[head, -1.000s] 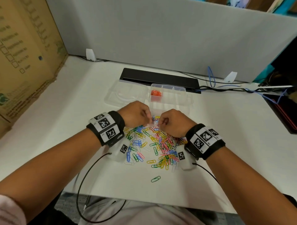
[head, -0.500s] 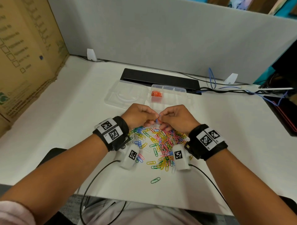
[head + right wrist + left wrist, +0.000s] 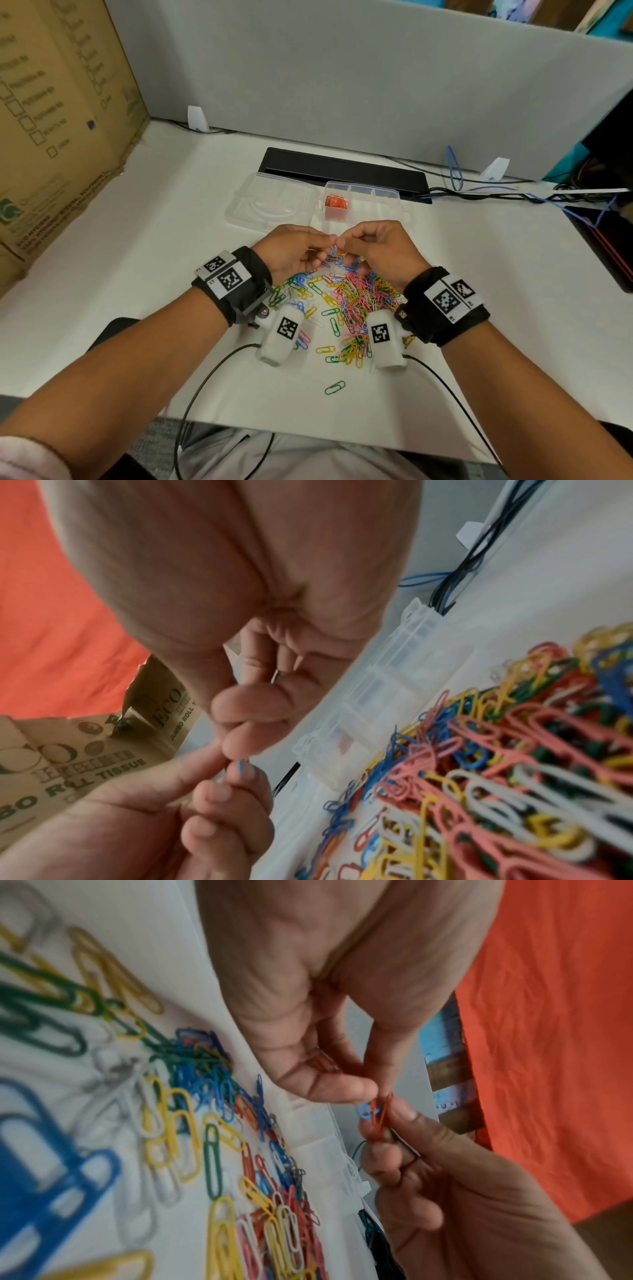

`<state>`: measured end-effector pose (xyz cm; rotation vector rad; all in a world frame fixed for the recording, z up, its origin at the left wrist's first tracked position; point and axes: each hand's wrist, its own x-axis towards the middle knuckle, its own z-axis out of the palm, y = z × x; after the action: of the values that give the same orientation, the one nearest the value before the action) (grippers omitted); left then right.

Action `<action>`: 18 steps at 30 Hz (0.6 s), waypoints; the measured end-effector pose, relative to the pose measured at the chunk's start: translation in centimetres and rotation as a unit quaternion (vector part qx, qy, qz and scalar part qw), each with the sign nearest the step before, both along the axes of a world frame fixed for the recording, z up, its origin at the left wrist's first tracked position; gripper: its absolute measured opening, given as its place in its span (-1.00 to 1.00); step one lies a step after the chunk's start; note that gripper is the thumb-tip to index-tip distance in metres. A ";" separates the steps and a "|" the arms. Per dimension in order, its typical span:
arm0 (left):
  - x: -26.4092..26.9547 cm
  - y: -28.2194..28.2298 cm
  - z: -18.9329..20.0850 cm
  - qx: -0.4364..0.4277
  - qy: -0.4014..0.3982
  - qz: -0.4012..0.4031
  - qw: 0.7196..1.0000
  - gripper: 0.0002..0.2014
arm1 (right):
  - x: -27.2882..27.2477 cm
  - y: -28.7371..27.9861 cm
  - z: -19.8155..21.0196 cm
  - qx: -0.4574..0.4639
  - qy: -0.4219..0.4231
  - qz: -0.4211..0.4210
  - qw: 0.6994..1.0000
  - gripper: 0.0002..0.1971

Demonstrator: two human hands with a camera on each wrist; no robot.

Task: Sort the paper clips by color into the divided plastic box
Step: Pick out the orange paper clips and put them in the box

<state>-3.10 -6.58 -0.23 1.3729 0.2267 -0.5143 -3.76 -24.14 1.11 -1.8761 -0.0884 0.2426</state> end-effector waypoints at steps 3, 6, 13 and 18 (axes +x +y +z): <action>0.1 0.2 0.0 0.008 0.015 -0.011 1.000 -0.90 | 0.2 0.2 0.0 -0.034 -0.048 -0.011 0.998 -0.93; 0.1 0.3 0.2 -0.005 0.051 -0.010 0.999 -0.87 | 0.1 0.7 0.1 -0.042 -0.121 -0.041 0.991 -0.87; 0.4 1.1 0.7 -0.073 0.095 0.075 0.990 -0.89 | 0.3 -0.9 0.3 -0.194 -0.056 0.084 0.976 -0.88; 0.6 1.0 1.4 0.048 0.060 -0.008 0.997 -0.75 | 0.1 0.0 0.2 -0.397 -0.049 0.128 0.908 -0.86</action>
<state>-2.48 -5.55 1.15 1.4388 0.3423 -0.6056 -3.66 -24.16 1.32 -2.6943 -0.3508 0.4052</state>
